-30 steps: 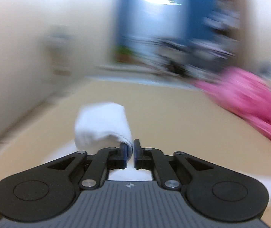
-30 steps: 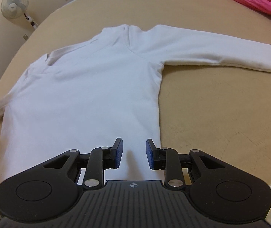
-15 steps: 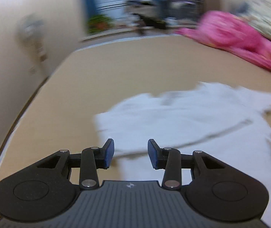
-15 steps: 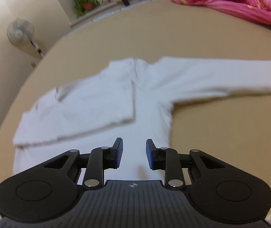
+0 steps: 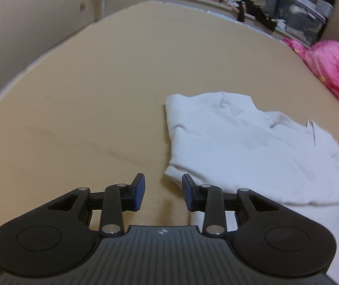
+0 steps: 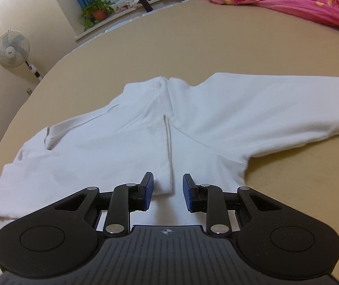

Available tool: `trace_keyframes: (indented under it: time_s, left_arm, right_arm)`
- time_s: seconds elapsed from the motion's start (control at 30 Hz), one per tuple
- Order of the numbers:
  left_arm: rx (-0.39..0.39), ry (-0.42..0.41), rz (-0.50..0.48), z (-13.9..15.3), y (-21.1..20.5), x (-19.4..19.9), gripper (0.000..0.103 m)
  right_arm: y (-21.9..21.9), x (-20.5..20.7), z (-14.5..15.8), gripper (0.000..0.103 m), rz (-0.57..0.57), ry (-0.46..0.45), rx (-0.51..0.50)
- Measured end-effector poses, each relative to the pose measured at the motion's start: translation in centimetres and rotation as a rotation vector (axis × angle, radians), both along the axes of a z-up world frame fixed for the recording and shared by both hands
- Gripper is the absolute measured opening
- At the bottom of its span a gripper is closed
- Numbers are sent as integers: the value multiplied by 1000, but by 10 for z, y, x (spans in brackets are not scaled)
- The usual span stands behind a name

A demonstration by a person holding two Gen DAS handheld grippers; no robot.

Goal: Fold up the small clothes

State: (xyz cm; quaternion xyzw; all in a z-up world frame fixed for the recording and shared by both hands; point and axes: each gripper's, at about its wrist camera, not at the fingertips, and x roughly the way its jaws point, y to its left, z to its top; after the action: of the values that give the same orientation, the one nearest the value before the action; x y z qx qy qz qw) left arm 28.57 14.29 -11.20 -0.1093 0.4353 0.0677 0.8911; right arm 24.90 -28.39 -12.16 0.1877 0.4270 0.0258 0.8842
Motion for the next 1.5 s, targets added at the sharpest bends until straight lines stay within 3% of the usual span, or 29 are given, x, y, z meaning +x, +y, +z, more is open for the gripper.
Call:
trace_keyframes:
  time_s: [0.07, 0.13, 0.27, 0.33, 0.37, 0.47, 0.5, 0.57, 0.63, 0.67, 0.7, 0.73, 0.8, 0.9, 1.0, 1.07, 1.13, 1.17, 1.2, 1.5]
  left_arm:
    - [-12, 1, 2, -4, 1, 5, 38]
    - [1, -10, 0, -11, -9, 12, 38]
    - [-9, -29, -1, -20, -19, 28, 38]
    - [14, -2, -8, -27, -23, 34, 43]
    - [37, 30, -13, -32, -26, 37, 44]
    - [119, 118, 6, -44, -30, 43, 44]
    - [121, 114, 12, -44, -30, 42, 44]
    - [87, 68, 15, -37, -29, 39, 44]
    - [66, 22, 11, -31, -30, 36, 44]
    - [64, 16, 6, -31, -31, 36, 44]
    - [69, 27, 2, -33, -32, 36, 44]
    - [86, 59, -3, -38, -34, 38, 44]
    - [145, 129, 25, -46, -34, 39, 44]
    - [141, 32, 47, -27, -35, 30, 44]
    - [139, -95, 6, -8, -47, 21, 45]
    - [124, -80, -47, -13, -55, 24, 45]
    - [177, 48, -78, -34, -62, 34, 46]
    - [219, 122, -75, -46, -62, 36, 53]
    - [230, 132, -54, -50, -60, 35, 62]
    - [231, 117, -46, -32, -53, 23, 61]
  right_arm:
    - [5, 6, -4, 29, 16, -4, -17]
    - [8, 9, -3, 4, 37, -18, -20]
    - [1, 1, 36, 3, 2, -214, -9]
    - [-2, -2, 43, 3, -19, -246, -74]
    - [-4, 2, 36, 3, -38, -199, -125]
    - [-20, 13, 3, 5, -98, 31, -112]
    - [-23, 11, 4, 6, -135, 27, -117]
    - [-20, 3, 21, 10, -122, -91, -141]
    - [-15, 0, 27, 21, -67, -161, -109]
    - [-15, 3, 22, 29, -33, -137, -65]
    - [-15, 9, 9, 30, -3, -59, -34]
    - [-16, 13, -3, 30, 10, 13, -33]
    - [-19, 13, -4, 28, -15, 27, -98]
    - [-34, 6, 16, 29, -49, -49, -85]
    - [-57, 1, 22, 29, -78, -68, -68]
    - [-78, -5, 23, 29, -114, -63, -57]
    - [-101, -10, 23, 29, -158, -64, -50]
    - [-117, -17, 24, 29, -197, -69, -51]
    - [-132, -21, 25, 30, -235, -71, -47]
    - [-285, -59, -4, 32, -691, -74, -2]
